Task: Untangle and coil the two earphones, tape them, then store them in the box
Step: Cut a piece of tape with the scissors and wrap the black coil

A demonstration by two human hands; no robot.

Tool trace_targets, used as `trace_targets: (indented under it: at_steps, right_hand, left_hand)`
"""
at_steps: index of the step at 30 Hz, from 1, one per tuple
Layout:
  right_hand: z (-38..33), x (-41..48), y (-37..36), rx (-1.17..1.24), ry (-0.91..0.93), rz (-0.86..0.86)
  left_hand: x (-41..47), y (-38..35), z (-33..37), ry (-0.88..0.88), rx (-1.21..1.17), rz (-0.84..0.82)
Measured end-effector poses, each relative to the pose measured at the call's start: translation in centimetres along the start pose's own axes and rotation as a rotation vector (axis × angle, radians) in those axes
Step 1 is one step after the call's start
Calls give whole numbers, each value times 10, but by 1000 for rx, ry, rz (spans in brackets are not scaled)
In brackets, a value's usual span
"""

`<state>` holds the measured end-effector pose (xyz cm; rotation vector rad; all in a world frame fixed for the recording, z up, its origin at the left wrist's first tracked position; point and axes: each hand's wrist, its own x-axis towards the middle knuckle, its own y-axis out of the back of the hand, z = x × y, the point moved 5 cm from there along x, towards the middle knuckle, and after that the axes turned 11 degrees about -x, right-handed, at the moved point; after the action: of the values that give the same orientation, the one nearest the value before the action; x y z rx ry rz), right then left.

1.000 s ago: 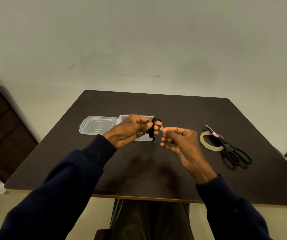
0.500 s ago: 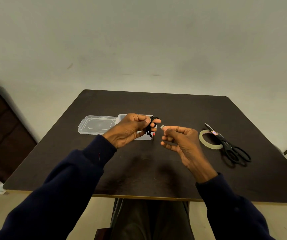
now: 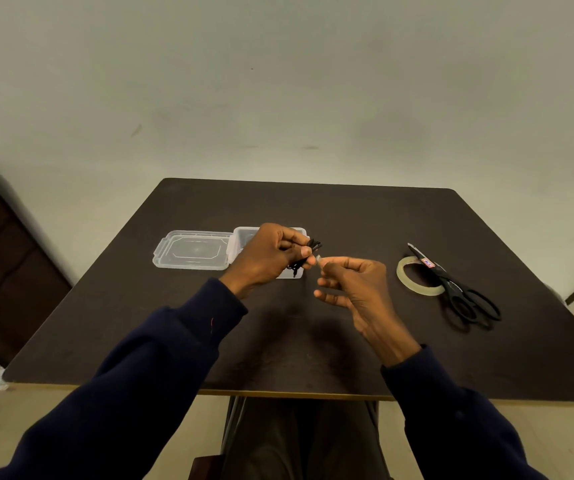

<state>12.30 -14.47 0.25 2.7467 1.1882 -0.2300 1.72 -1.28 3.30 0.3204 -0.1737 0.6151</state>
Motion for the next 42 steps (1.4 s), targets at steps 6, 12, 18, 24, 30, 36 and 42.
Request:
trace_targets:
  at_steps: [6,12,18,24,30,36,42]
  right_hand:
    - [-3,2,-2,47,-13,-41]
    - [-2,2,-5,189,-90,-95]
    - [-3,-3,-8,296,-125,-207]
    - [-8,-8,-5,342,-92,-294]
    - [-6,-10,-1,483,-162,-440]
    - [-9,-11,4,310,-39,-434]
    - [-9,-10,8,283,-32,-375]
  left_hand:
    - [3,-4,-2,22,14,-56]
    - [3,-4,1,29,10,-71]
    - [1,-3,2,77,-47,-104]
    - [0,-2,6,139,-140,-109]
    - [-4,-3,3,147,-150,-120]
    - [-5,-7,11,150,-170,-149]
    - [-6,-12,19,109,-143,-179]
